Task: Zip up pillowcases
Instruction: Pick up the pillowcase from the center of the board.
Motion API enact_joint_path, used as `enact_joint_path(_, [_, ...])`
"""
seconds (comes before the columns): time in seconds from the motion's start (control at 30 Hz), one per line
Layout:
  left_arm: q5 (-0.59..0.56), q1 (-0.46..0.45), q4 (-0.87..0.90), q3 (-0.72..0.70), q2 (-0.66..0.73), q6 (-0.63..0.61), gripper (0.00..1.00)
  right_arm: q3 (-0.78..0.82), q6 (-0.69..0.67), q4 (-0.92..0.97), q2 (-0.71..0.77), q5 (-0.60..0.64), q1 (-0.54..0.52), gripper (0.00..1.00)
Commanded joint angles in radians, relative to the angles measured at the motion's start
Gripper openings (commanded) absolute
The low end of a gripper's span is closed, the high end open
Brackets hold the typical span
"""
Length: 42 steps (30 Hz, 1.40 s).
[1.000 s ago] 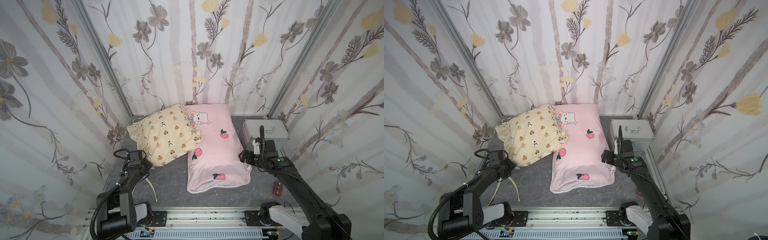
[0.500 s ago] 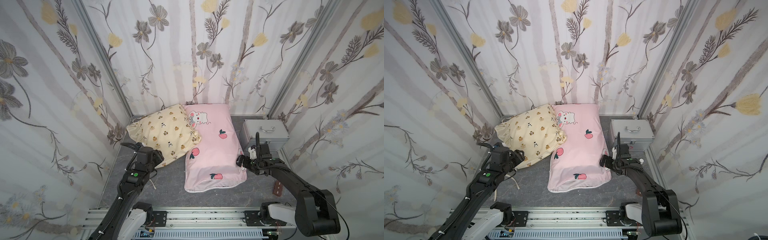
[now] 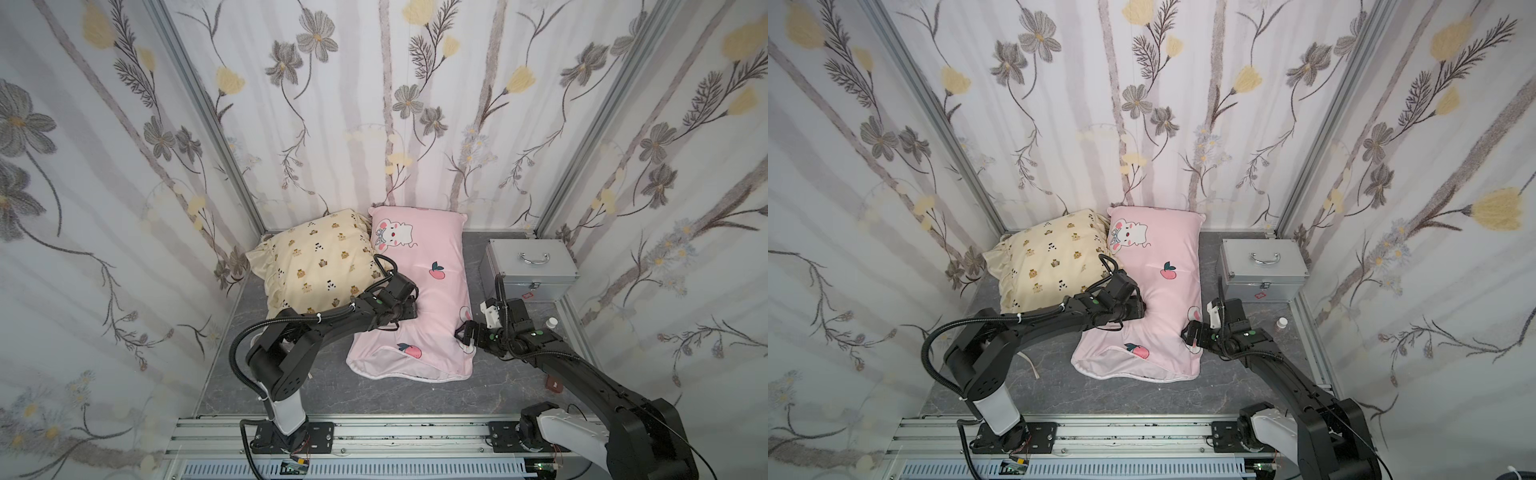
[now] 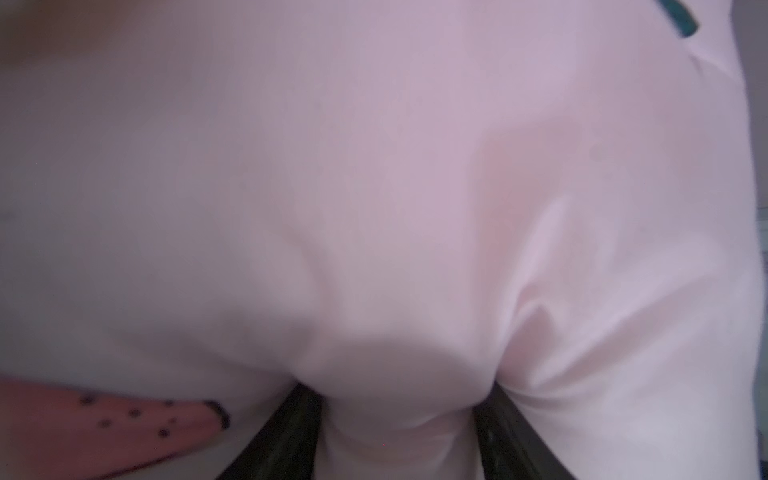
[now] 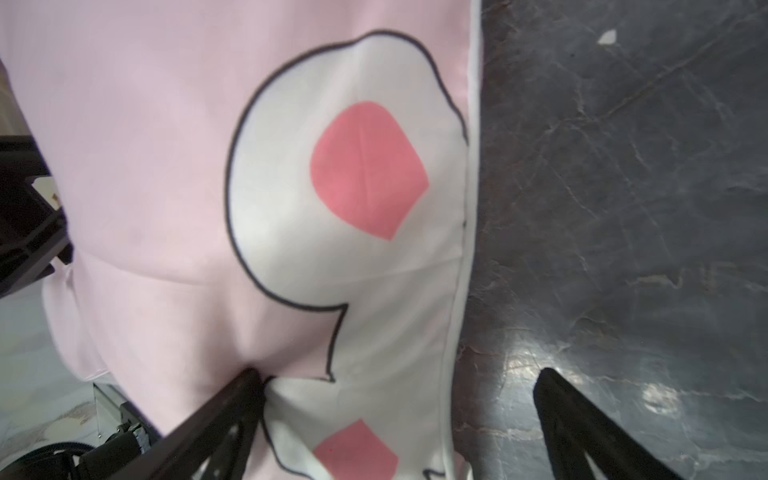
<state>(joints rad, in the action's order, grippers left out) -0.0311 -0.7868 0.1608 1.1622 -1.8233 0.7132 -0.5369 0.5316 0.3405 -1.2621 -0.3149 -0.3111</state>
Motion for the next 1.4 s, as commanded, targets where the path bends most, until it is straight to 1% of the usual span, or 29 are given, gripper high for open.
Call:
enact_joint_path(0.0, [0.075, 0.001, -0.06, 0.066, -0.108, -0.005, 0.58, 0.033, 0.02, -0.059, 0.005, 0.014, -0.004, 1.0])
enact_joint_path(0.07, [0.086, 0.014, -0.053, 0.118, -0.179, -0.004, 0.57, 0.066, 0.038, -0.118, 0.015, -0.031, -0.028, 1.0])
enact_joint_path(0.13, [0.087, 0.029, -0.052, 0.155, -0.229, 0.0, 0.56, 0.087, 0.046, -0.138, 0.027, -0.063, -0.057, 1.0])
enact_joint_path(0.23, [0.087, 0.045, -0.05, 0.194, -0.281, 0.005, 0.54, 0.142, 0.078, -0.178, 0.059, -0.135, -0.094, 1.0])
enact_joint_path(0.37, [0.095, 0.068, -0.069, 0.191, -0.287, 0.018, 0.54, 0.235, 0.156, -0.275, 0.126, -0.222, -0.114, 1.0])
enact_joint_path(0.5, [0.094, 0.08, -0.073, 0.16, -0.25, 0.012, 0.53, 0.256, 0.173, -0.278, 0.182, -0.245, -0.113, 0.98])
enact_joint_path(0.6, [0.092, 0.087, -0.074, 0.128, -0.213, 0.005, 0.54, 0.246, 0.174, -0.266, 0.227, -0.249, -0.108, 0.89])
enact_joint_path(0.77, [0.089, 0.097, -0.085, 0.079, -0.145, 0.002, 0.55, 0.226, 0.19, -0.183, 0.311, -0.265, -0.095, 0.69])
enact_joint_path(0.93, [0.088, 0.104, -0.072, 0.084, -0.105, -0.01, 0.56, 0.232, 0.224, -0.088, 0.412, -0.255, -0.086, 0.61])
enact_joint_path(1.03, [0.084, 0.11, -0.058, 0.096, -0.109, -0.017, 0.56, 0.225, 0.228, -0.014, 0.477, -0.22, -0.071, 0.61])
enact_joint_path(1.13, [0.089, 0.122, -0.07, 0.09, -0.119, -0.013, 0.55, 0.216, 0.225, 0.043, 0.538, -0.207, -0.028, 0.6])
enact_joint_path(1.27, [0.093, 0.129, -0.088, 0.071, -0.128, -0.001, 0.55, 0.216, 0.221, 0.052, 0.576, -0.233, 0.028, 0.54])
enact_joint_path(1.37, [0.098, 0.129, -0.102, 0.061, -0.118, 0.008, 0.54, 0.22, 0.23, 0.024, 0.567, -0.246, 0.03, 0.49])
